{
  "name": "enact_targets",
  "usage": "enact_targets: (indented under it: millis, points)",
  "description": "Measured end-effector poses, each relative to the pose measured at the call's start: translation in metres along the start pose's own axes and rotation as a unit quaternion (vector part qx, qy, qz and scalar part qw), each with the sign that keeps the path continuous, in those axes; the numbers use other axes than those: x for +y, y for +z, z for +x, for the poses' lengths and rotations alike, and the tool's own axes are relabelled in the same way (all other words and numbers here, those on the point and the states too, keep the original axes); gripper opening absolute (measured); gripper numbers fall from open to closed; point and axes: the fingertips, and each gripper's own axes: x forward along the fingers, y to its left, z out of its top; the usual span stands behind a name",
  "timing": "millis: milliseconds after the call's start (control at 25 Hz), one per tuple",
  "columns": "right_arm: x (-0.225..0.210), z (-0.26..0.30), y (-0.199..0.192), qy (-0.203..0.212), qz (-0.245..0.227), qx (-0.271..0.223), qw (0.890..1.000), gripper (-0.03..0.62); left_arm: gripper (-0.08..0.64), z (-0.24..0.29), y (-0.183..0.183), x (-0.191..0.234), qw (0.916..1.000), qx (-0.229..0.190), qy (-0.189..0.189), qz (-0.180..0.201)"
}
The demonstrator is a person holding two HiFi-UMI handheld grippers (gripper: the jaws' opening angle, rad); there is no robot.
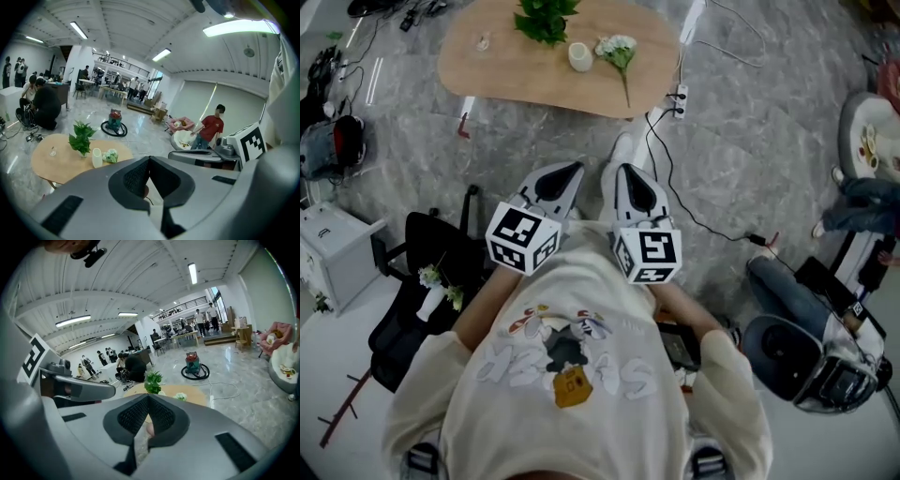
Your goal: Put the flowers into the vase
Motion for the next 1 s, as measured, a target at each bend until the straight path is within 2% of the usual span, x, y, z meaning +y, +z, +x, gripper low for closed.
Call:
enact_targets:
  millis: [80,240,320,560,1000]
  points:
    - [-0.012,0.015,0.015,0.024,-0.016,0.006,1.000,0.005,0.003,0.025,0.017,0.003,1.0000,0.002,0.003,-0.005]
    - [-0.023,0.043,0.038,0.105,-0.068,0.014,0.992,0.005,0.003,0.073,0.041,0.008,0.9997,0.011,0.011,-0.021]
    - [-0.036,0.052,0.045,0.124,-0.058,0.025,0.990,0.005,0.003,0.094,0.049,0.010,0.9991,0.019,0.018,-0.032]
    - [-0.084,0.082,0.044,0.132,-0.021,0.074,0.988,0.005,0.003,0.130,0.064,0.024,0.9969,0.030,0.044,-0.058]
    - [-0.109,0.161,0.021,0.099,-0.027,0.119,0.988,0.005,0.003,0.168,0.038,0.091,0.9920,0.040,0.044,-0.111]
